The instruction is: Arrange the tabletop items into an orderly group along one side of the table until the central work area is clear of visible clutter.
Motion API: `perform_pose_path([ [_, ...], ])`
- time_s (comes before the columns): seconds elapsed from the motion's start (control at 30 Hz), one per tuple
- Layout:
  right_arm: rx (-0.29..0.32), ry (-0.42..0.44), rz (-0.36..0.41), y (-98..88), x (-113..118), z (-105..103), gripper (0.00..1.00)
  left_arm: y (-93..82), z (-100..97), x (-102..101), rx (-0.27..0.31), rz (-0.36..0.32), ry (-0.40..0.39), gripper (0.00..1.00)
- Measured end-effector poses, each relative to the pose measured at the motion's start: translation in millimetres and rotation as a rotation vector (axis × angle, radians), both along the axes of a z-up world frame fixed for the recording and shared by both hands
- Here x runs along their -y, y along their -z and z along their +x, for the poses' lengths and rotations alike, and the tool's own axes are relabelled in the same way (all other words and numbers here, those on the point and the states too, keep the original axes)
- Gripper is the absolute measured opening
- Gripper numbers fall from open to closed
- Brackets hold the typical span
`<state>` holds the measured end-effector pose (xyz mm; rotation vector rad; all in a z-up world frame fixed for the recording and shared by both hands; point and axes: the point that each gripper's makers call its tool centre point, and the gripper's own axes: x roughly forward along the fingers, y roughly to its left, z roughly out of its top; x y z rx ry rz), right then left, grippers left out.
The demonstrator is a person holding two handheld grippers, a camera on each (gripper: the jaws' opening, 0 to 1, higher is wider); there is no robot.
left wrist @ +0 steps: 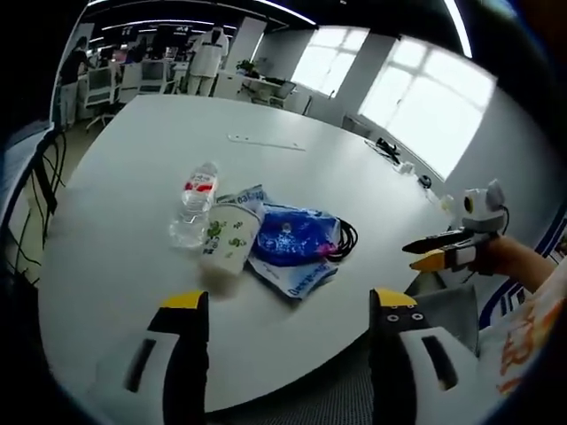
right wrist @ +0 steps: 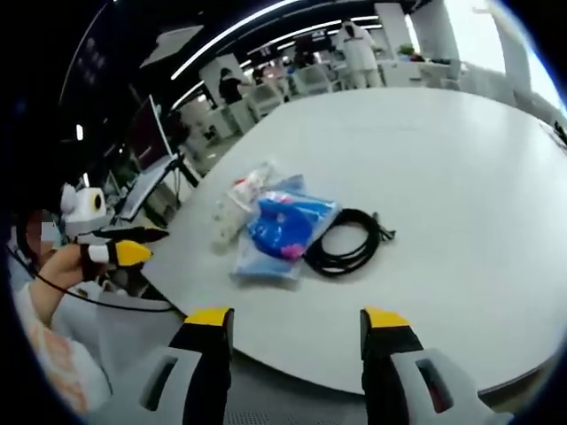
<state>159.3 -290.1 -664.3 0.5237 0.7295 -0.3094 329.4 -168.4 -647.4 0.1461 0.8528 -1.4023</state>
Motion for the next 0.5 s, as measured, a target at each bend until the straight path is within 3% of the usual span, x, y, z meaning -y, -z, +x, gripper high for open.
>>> perform_pose_path([
  [0.23, -0.014, -0.025, -0.023, 3.7, 7.5, 0.6, 0.58, 5.3, -7.5, 13.4, 0.006, 0.019, 0.063, 0.70],
  [0.4, 0.009, -0.036, 0.024, 11.5, 15.2, 8.5, 0.57, -6.8, -8.7, 28.0, -0.007, -0.031, 0.002, 0.70],
  [0.5, 0.002, -0.037, 0.044, 12.5, 19.6, 12.8, 0.58, -3.9, -15.4, 31.0, -0.042, -0.004, -0.023, 0.68],
])
